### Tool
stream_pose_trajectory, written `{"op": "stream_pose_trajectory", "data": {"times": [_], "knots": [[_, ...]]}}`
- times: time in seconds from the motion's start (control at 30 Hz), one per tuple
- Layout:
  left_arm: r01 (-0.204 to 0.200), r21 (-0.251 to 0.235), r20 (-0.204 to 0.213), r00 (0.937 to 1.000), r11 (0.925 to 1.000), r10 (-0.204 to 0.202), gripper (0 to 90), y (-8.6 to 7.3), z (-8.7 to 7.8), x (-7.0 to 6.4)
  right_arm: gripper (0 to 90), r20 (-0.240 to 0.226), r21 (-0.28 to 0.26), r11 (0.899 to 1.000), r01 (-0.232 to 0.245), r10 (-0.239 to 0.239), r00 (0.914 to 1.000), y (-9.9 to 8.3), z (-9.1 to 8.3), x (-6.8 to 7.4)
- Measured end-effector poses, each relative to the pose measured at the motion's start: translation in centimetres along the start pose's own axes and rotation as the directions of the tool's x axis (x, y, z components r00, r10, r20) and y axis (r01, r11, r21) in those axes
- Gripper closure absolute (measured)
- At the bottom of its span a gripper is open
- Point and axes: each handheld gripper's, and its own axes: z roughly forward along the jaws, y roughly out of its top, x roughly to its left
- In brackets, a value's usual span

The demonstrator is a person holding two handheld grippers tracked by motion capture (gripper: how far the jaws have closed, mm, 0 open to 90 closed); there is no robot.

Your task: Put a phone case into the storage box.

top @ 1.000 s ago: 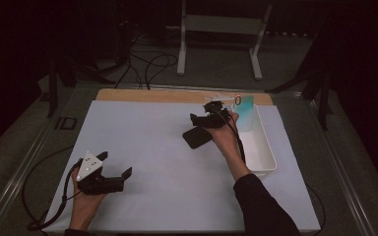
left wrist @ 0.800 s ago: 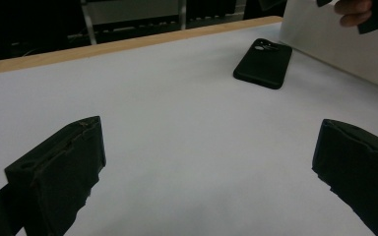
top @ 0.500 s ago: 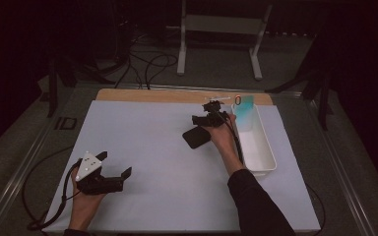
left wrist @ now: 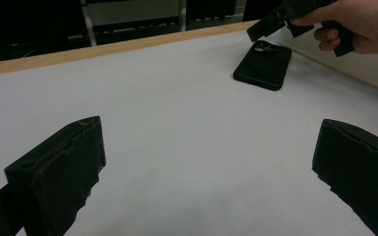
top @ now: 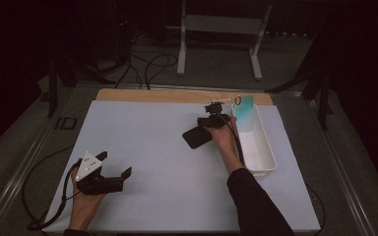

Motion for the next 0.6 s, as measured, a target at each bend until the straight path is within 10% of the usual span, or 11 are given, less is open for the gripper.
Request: {"op": "stream_pose_trajectory", "data": {"times": [0.6], "knots": [[-0.003, 0.000, -0.003, 1.0000, 1.0000, 0.003, 0.4, 0.01, -0.06, 0.00, 81.8, 0.044, 0.060, 0.998, 0.019, -0.021, 0.9988, -0.55, 0.83, -0.06]]}}
